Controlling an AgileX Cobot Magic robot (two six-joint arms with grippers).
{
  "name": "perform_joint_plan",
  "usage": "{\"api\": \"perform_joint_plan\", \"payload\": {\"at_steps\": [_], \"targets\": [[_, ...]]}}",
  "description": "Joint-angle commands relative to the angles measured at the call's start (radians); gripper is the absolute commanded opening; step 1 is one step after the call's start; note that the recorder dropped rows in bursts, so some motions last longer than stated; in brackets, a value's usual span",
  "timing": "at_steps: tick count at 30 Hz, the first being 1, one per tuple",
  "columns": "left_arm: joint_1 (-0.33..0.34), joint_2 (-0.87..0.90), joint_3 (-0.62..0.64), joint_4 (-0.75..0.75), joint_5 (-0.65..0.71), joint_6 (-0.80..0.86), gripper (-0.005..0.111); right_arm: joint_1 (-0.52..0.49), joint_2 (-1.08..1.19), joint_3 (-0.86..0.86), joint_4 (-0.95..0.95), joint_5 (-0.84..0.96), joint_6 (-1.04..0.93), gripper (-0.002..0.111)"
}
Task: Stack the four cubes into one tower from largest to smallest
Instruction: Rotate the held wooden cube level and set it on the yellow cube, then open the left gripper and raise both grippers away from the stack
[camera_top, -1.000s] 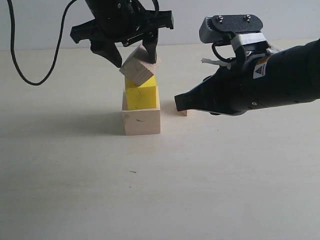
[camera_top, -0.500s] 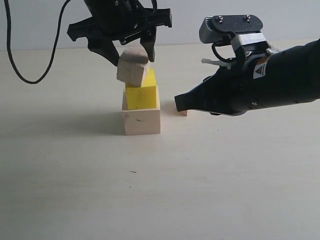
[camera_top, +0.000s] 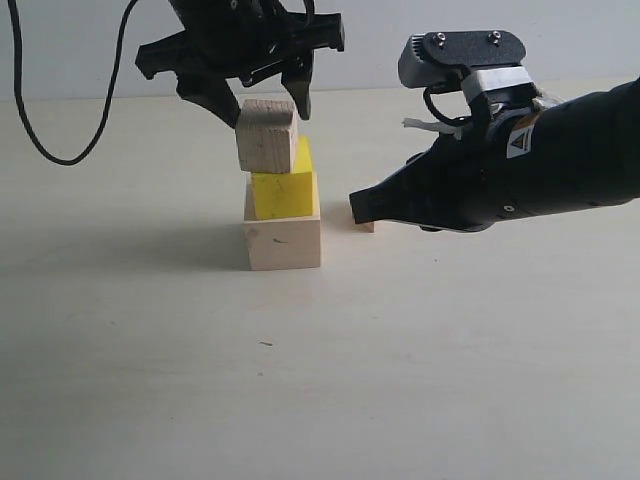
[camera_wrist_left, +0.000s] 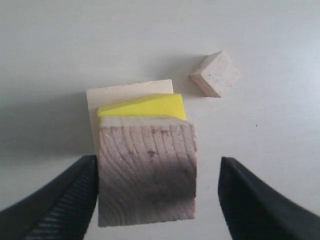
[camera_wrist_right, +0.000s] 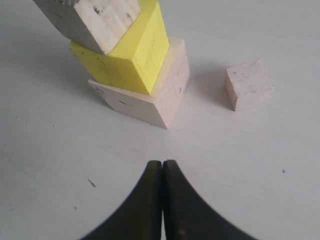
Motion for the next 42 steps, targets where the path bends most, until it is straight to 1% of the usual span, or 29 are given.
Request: {"api": "perform_joint_plan", "payload": {"at_steps": [1, 8, 13, 24, 42], "targets": [[0.002, -0.01, 0.0, -0.008, -0.005, 0.001, 0.066, -0.005, 0.003, -0.009, -0.009, -0.001, -0.009, 0.0], [0.002, -0.01, 0.0, -0.008, 0.044, 0.001, 0.066, -0.005, 0.003, -0.009, -0.009, 0.001, -0.013, 0.0], [0.002, -0.01, 0.0, -0.01, 0.044, 0.001, 0.066, -0.005, 0.003, -0.009, -0.009, -0.001, -0.017, 0.0], [0.002, -0.01, 0.0, -0.083, 0.044, 0.001, 0.066, -0.005, 0.003, -0.009, -0.009, -0.001, -0.03, 0.0], [0.0, -0.01, 0.0, -0.108, 0.044, 0.004, 0.066, -0.005, 0.003, -0.009, -0.009, -0.001, -0.03, 0.0]]}}
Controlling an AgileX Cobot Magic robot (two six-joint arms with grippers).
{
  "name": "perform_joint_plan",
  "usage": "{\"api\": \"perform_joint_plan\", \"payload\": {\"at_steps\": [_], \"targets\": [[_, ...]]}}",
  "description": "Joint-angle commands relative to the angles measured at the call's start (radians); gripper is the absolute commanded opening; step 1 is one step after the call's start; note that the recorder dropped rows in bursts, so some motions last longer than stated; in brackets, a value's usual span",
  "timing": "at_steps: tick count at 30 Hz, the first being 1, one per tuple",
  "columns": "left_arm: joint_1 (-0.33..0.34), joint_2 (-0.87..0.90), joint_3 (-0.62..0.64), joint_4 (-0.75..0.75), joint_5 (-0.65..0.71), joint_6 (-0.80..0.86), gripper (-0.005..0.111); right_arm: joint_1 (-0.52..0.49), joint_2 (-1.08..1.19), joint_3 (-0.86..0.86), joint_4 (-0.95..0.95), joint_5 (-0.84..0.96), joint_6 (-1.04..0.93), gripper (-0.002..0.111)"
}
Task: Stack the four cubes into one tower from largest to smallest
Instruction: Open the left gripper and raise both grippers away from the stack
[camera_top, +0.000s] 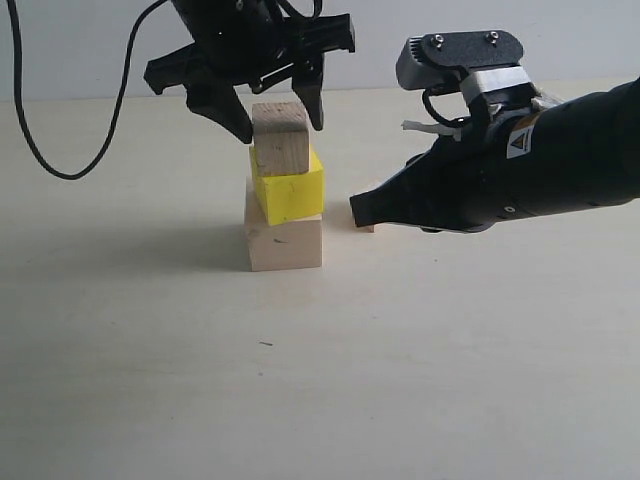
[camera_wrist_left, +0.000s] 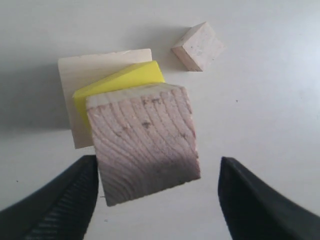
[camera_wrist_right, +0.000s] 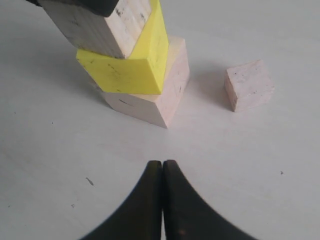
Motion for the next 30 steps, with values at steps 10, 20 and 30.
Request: {"api": "perform_joint_plan", "payload": {"at_steps": [10, 20, 30], "targets": [[0.0, -0.014, 0.0, -0.008, -0.002, 0.004, 0.066, -0.005, 0.003, -0.009, -0.009, 0.009, -0.014, 0.0], [0.004, -0.081, 0.0, 0.064, -0.002, 0.013, 0.061, -0.005, 0.003, -0.009, -0.009, 0.015, -0.014, 0.0], [0.004, -0.154, 0.014, 0.128, -0.002, 0.14, 0.0, -0.143, 0.078, -0.009, 0.008, -0.067, 0.008, 0.0]]}}
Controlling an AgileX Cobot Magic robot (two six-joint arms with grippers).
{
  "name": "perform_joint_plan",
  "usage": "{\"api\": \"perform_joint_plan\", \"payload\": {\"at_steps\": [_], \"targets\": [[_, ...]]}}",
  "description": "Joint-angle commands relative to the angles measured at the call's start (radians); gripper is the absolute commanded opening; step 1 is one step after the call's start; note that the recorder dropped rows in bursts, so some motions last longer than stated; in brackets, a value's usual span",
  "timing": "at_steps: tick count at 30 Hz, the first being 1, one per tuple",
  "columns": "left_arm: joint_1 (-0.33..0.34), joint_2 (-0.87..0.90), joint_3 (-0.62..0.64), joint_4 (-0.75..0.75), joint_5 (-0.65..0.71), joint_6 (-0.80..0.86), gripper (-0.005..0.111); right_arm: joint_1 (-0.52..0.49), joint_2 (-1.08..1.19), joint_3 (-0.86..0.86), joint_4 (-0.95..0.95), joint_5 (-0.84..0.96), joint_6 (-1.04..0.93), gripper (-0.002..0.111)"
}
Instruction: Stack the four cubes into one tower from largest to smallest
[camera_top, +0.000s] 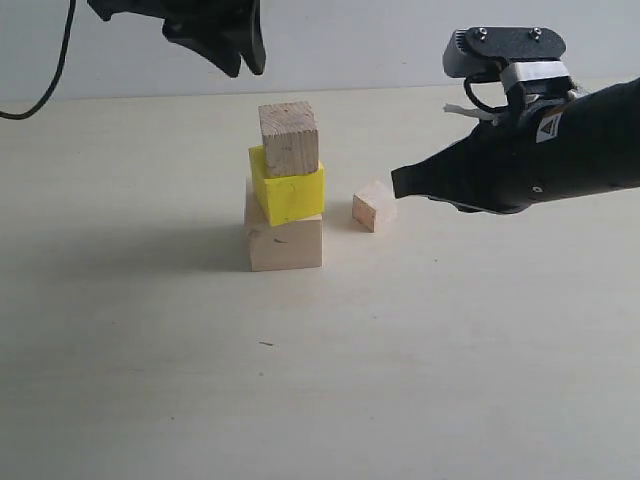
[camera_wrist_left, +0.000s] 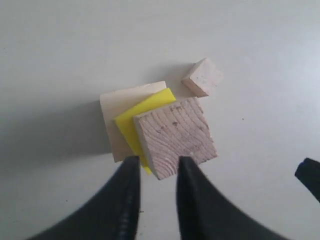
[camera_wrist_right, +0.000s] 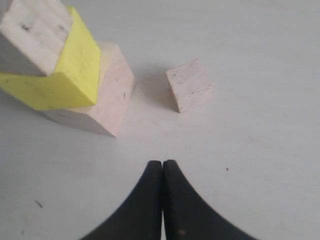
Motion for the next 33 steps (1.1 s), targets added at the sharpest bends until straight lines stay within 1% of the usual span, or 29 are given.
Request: {"api": "perform_joint_plan", "payload": {"at_steps": [1, 3, 5, 9, 10, 11, 12, 13, 14, 16, 18, 20, 21, 23, 26, 29, 33], "targets": [[0.004, -0.032, 0.036, 0.011, -0.004, 0.075, 0.0, -0.016, 0.065, -0.009, 0.079, -0.071, -0.048, 0.0], [0.004, -0.045, 0.092, 0.039, -0.004, 0.081, 0.0, -0.016, 0.11, -0.019, 0.16, -0.085, -0.106, 0.0], [0.004, -0.055, 0.149, 0.066, -0.004, 0.085, 0.0, -0.016, 0.145, -0.046, 0.207, -0.061, -0.136, 0.0], [0.004, -0.081, 0.227, 0.171, -0.004, 0.083, 0.0, -0.033, 0.1, -0.135, 0.225, -0.015, -0.132, 0.0], [0.004, -0.093, 0.244, 0.182, -0.004, 0.083, 0.0, -0.065, 0.079, -0.189, 0.225, 0.069, -0.132, 0.0], [0.004, -0.099, 0.253, 0.193, -0.004, 0.083, 0.0, -0.086, 0.068, -0.212, 0.225, 0.116, -0.132, 0.0], [0.004, -0.11, 0.268, 0.214, -0.004, 0.083, 0.0, -0.15, 0.047, -0.269, 0.217, 0.239, -0.14, 0.0], [0.004, -0.116, 0.277, 0.219, -0.004, 0.083, 0.0, -0.186, 0.038, -0.296, 0.212, 0.291, -0.153, 0.0], [0.004, -0.128, 0.299, 0.226, -0.004, 0.085, 0.0, -0.264, 0.035, -0.345, 0.214, 0.388, -0.197, 0.0], [0.004, -0.139, 0.317, 0.229, -0.004, 0.103, 0.0, -0.333, 0.045, -0.393, 0.243, 0.488, -0.259, 0.0], [0.004, -0.151, 0.332, 0.229, -0.004, 0.119, 0.0, -0.398, 0.066, -0.406, 0.364, 0.548, -0.36, 0.0], [0.004, -0.16, 0.35, 0.227, -0.018, 0.126, 0.0, -0.455, 0.107, -0.404, 0.542, 0.609, -0.504, 0.0], [0.004, -0.17, 0.371, 0.217, -0.053, 0.153, 0.0, -0.484, 0.162, -0.389, 0.7, 0.649, -0.621, 0.0], [0.004, -0.184, 0.401, 0.173, -0.098, 0.189, 0.0, -0.492, 0.247, -0.359, 0.869, 0.681, -0.731, 0.0], [0.004, -0.185, 0.42, 0.126, -0.123, 0.231, 0.0, -0.492, 0.332, -0.332, 0.992, 0.714, -0.816, 0.0], [0.004, -0.185, 0.437, 0.114, -0.15, 0.233, 0.0, -0.492, 0.418, -0.315, 1.138, 0.767, -0.918, 0.0], [0.022, -0.185, 0.46, 0.111, -0.158, 0.235, 0.0, -0.485, 0.513, -0.315, 1.249, 0.867, -0.982, 0.0]]}}
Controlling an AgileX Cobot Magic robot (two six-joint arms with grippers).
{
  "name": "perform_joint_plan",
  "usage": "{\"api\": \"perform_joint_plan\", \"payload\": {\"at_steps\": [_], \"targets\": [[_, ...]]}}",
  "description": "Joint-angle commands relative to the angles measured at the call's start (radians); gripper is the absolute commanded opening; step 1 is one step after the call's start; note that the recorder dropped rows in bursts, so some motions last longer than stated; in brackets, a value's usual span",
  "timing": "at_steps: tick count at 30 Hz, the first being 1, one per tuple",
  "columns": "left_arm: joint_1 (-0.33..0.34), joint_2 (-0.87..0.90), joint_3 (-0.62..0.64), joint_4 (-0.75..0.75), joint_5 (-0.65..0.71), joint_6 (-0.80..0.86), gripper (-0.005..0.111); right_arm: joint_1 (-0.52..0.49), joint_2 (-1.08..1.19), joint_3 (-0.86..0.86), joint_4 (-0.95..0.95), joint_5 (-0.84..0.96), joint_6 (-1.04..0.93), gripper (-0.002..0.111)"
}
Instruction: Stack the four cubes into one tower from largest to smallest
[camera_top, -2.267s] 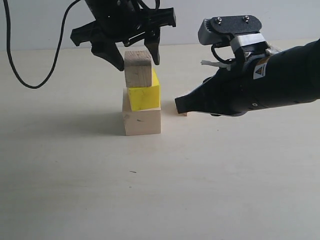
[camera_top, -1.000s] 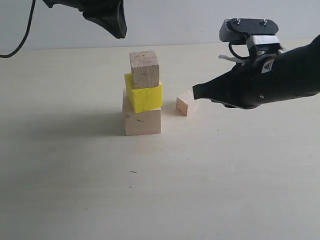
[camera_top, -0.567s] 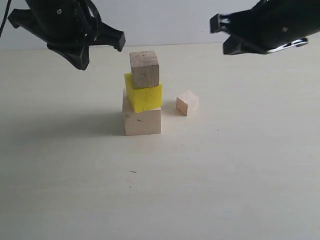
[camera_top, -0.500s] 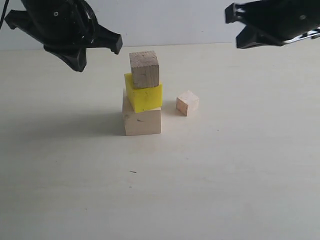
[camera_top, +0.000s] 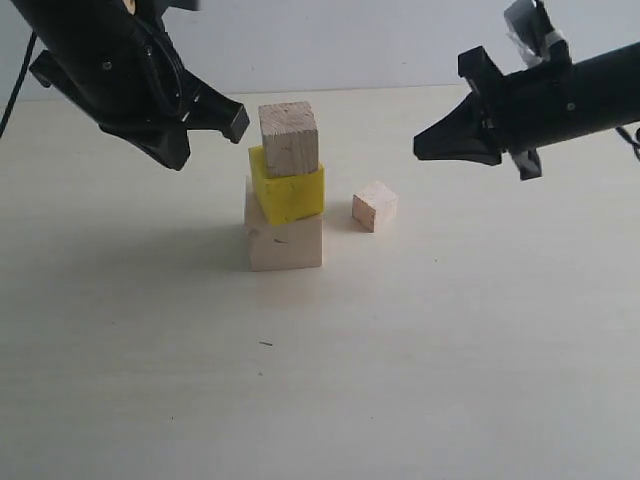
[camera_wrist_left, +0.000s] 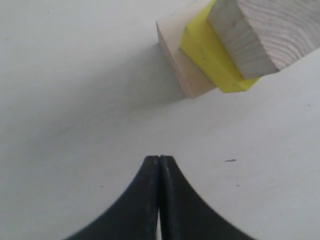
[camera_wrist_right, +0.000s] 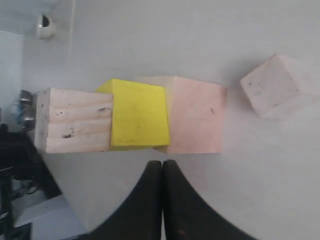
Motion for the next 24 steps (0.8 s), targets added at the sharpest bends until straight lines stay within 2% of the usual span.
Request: {"api": "perform_joint_plan", "payload": {"at_steps": [1, 7, 11, 18, 24], "targets": [[0.025, -0.011, 0.024, -0.008, -0.025, 0.015, 0.0, 0.007, 0.093, 0.002, 0.127, 0.087, -0.083, 0.0], [0.069, -0.011, 0.058, -0.051, -0.132, 0.056, 0.0, 0.054, 0.136, 0.0, 0.16, 0.081, -0.098, 0.0], [0.107, 0.003, 0.06, -0.168, -0.209, 0.144, 0.0, 0.082, 0.138, 0.0, 0.162, 0.056, -0.105, 0.0], [0.2, 0.055, 0.06, -0.422, -0.235, 0.332, 0.0, 0.093, 0.138, -0.004, 0.165, 0.05, -0.106, 0.0], [0.241, 0.071, 0.06, -0.514, -0.279, 0.436, 0.0, 0.109, 0.139, -0.004, 0.165, 0.031, -0.107, 0.0]]}}
